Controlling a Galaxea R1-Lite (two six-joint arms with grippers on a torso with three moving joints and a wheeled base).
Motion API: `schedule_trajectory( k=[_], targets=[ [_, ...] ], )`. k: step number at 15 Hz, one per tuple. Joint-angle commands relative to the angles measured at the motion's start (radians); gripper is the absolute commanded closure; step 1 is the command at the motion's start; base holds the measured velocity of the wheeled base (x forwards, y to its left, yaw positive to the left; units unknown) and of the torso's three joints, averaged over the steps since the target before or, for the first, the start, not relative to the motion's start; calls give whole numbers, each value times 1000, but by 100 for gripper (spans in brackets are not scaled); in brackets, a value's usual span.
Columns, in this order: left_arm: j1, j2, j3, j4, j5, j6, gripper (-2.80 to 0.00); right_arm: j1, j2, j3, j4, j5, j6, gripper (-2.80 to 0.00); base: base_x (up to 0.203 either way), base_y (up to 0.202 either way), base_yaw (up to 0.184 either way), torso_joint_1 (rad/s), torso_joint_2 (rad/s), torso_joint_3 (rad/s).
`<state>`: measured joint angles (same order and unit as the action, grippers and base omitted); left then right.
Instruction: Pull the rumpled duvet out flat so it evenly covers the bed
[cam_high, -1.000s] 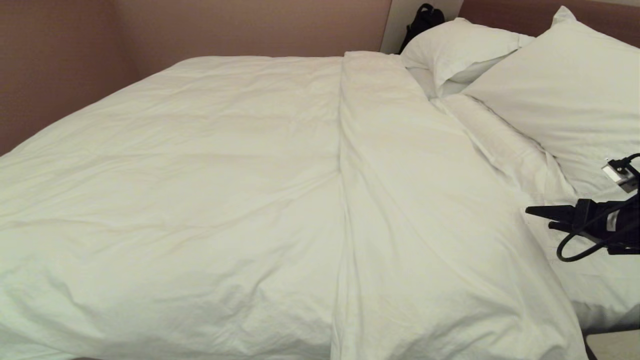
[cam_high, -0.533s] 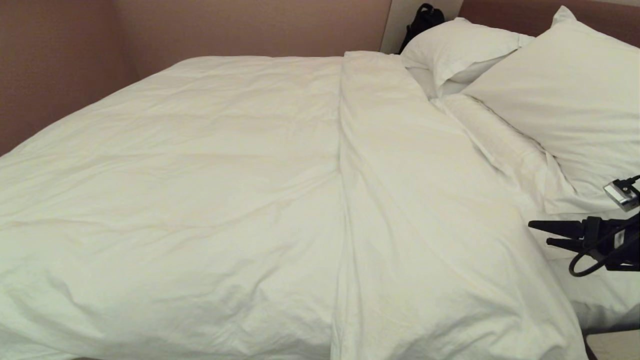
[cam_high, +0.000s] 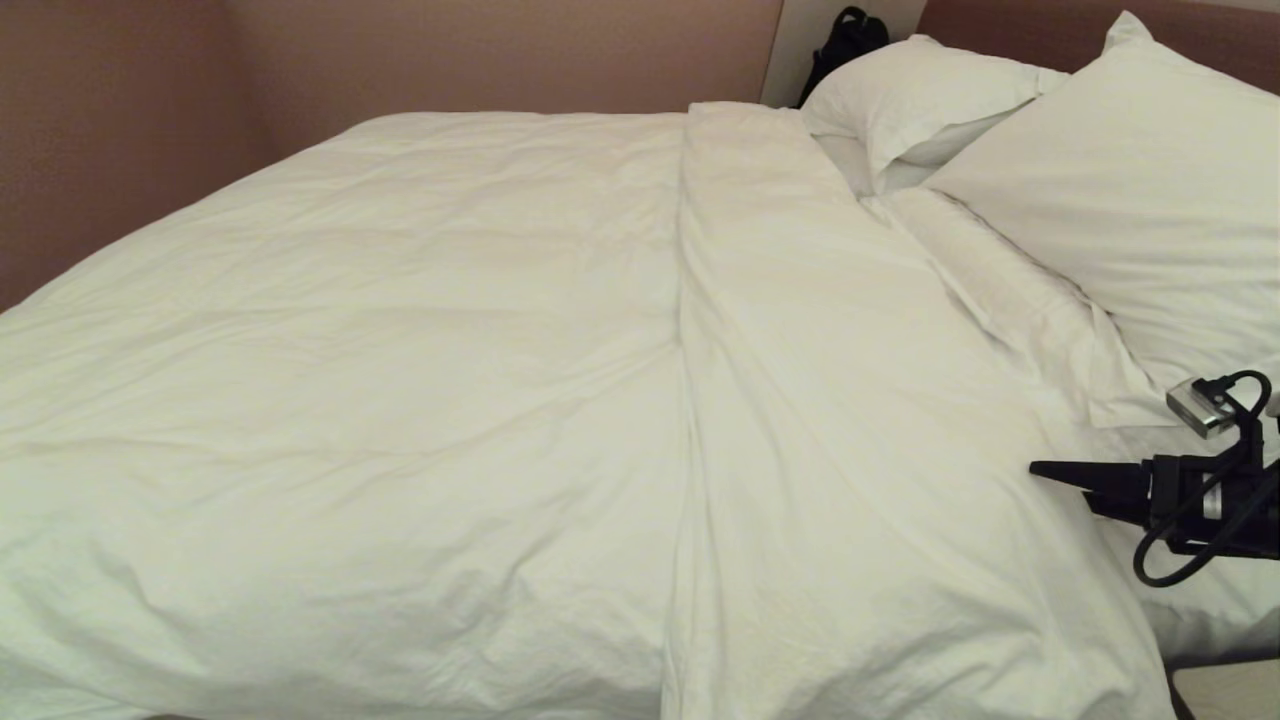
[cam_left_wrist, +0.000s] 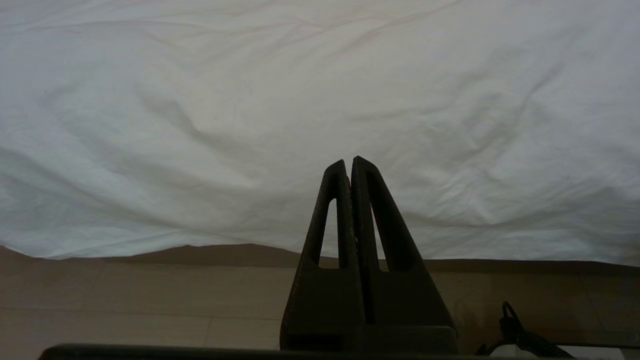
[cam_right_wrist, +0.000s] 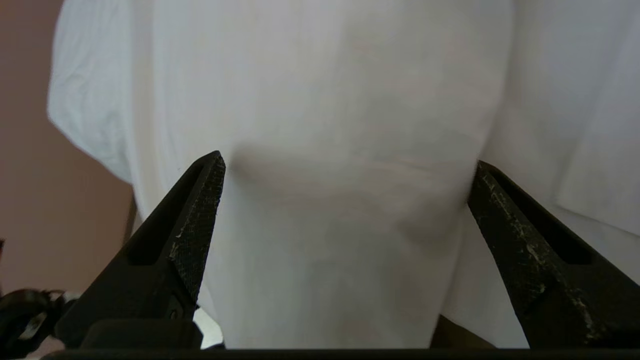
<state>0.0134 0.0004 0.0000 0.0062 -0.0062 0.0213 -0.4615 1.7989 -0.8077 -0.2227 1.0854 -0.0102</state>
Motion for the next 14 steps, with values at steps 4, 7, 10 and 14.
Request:
schedule_trajectory(
  k=[4,7,10,14],
  targets=[
    [0,0,0,0,0,0,0,59,33,5,6,47,-4,-280,0,0,0,0,0,0],
    [0,0,0,0,0,0,0,87,39,15,5,42,-4,-280,0,0,0,0,0,0],
    [0,0,0,0,0,0,0,110,59,22,6,30,-4,-280,0,0,0,0,0,0],
    [0,0,0,0,0,0,0,123,64,39,5,-5,-4,0,0,0,0,0,0,0]
  ],
)
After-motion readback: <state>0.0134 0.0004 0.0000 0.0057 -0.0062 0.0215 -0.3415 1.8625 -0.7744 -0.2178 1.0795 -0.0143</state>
